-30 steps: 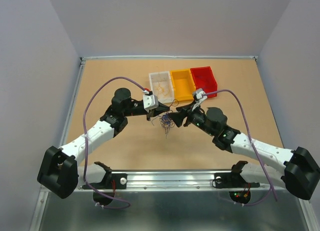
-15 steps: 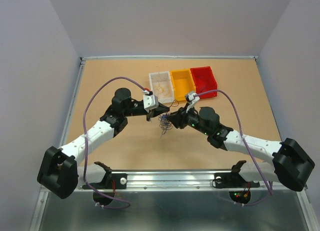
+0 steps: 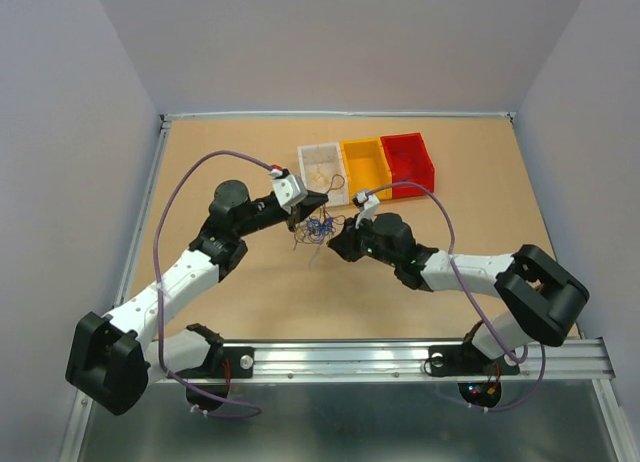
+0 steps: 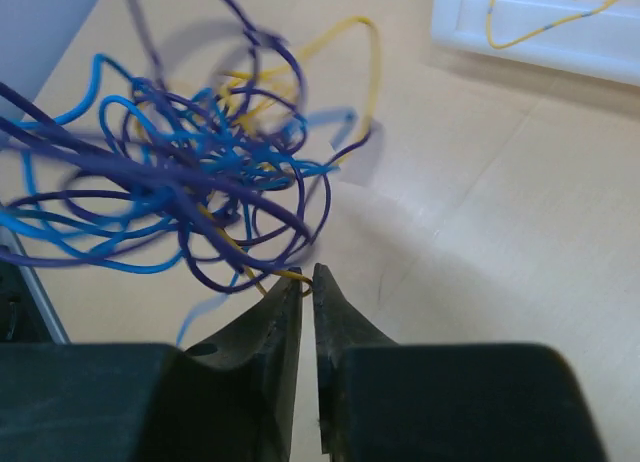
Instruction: Untangle the cables
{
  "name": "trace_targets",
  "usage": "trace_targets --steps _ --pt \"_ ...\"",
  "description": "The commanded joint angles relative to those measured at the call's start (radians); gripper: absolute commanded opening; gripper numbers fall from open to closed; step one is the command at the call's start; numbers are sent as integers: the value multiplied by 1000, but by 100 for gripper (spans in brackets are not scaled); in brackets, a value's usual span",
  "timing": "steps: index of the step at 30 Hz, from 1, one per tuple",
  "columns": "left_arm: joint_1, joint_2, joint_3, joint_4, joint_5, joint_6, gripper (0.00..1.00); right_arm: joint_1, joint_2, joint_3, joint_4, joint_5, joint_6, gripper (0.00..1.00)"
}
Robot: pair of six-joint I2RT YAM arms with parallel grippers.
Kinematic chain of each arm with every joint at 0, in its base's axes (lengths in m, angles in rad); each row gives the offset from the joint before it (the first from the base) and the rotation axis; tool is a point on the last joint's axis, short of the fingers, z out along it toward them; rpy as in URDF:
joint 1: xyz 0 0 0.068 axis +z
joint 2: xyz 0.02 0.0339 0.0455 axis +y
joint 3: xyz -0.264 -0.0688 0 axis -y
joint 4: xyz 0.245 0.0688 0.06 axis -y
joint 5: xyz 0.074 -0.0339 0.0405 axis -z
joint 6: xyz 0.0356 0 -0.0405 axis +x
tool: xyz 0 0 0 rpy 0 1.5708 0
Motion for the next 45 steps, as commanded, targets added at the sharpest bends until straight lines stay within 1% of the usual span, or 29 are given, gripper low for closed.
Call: trace_targets --steps 1,2,3,4,6,8,10,12,14,15,16,17,18,20,21,22,23,26,27,29,30,31,33,34,36,40,45 --pt "34 -102 -37 232 -258 -92 2 -2 15 41 14 65 44 12" --pt "43 -113 -49 249 -303 -127 1 0 12 38 14 76 47 7" --pt "62 -134 -71 284 -381 -141 0 -2 0 31 14 102 50 5" --pt "72 -142 -80 300 -413 -158 0 0 -10 27 14 120 52 1" --pt "105 -165 -104 337 -469 -200 0 0 -43 7 14 159 58 0" --pt "122 -173 -112 352 -444 -219 0 0 -68 -2 14 173 58 1" --pt "125 -168 -114 354 -382 -222 0 0 -98 -15 15 182 52 0" --pt "125 -156 -109 354 -371 -221 0 -2 -114 -19 15 189 43 1" --pt "125 -152 -108 346 -464 -222 0 0 -138 -31 15 214 44 1" --pt "125 -149 -103 340 -519 -233 0 -2 -149 -36 14 261 53 1" --pt "125 -153 -101 332 -656 -237 0 0 -174 -54 12 300 67 1" --pt "125 -156 -101 329 -714 -268 0 0 -187 -64 9 341 82 1" --pt "126 -161 -101 335 -836 -286 0 -2 -201 -76 6 426 113 1" --pt "128 -171 -106 340 -912 -303 0 0 -244 -94 -1 505 138 1" --pt "134 -175 -105 341 -939 -311 0 0 -260 -94 -29 585 150 1" --pt "140 -179 -106 341 -969 -320 0 -2 -278 -94 -47 620 174 1" --pt "148 -179 -101 341 -976 -326 0 0 -316 -99 -73 681 179 1" --pt "201 -161 -89 326 -975 -368 0 0 -393 -105 -112 755 184 1" --pt "245 -143 -74 319 -960 -385 0 -2 -452 -113 -132 803 179 0" --pt "295 -118 -52 282 -944 -418 0 -2 -516 -123 -147 850 173 0" --pt "316 -104 -28 266 -937 -453 0 -2 -548 -130 -156 898 168 0" --pt "360 -80 -17 242 -920 -467 0 -2 -615 -139 -159 916 150 1" --pt "393 -47 -2 230 -911 -510 0 -3 -678 -145 -172 961 121 1" --pt "420 -37 0 233 -905 -527 0 -2 -750 -143 -179 970 110 1" --pt "438 -12 4 233 -903 -546 0 -2 -819 -136 -213 993 80 0" --pt "476 64 23 239 -898 -579 0 -3 -1017 -130 -242 1013 21 1" --pt "485 111 35 249 -888 -570 0 -2 -1105 -121 -247 995 -20 0"
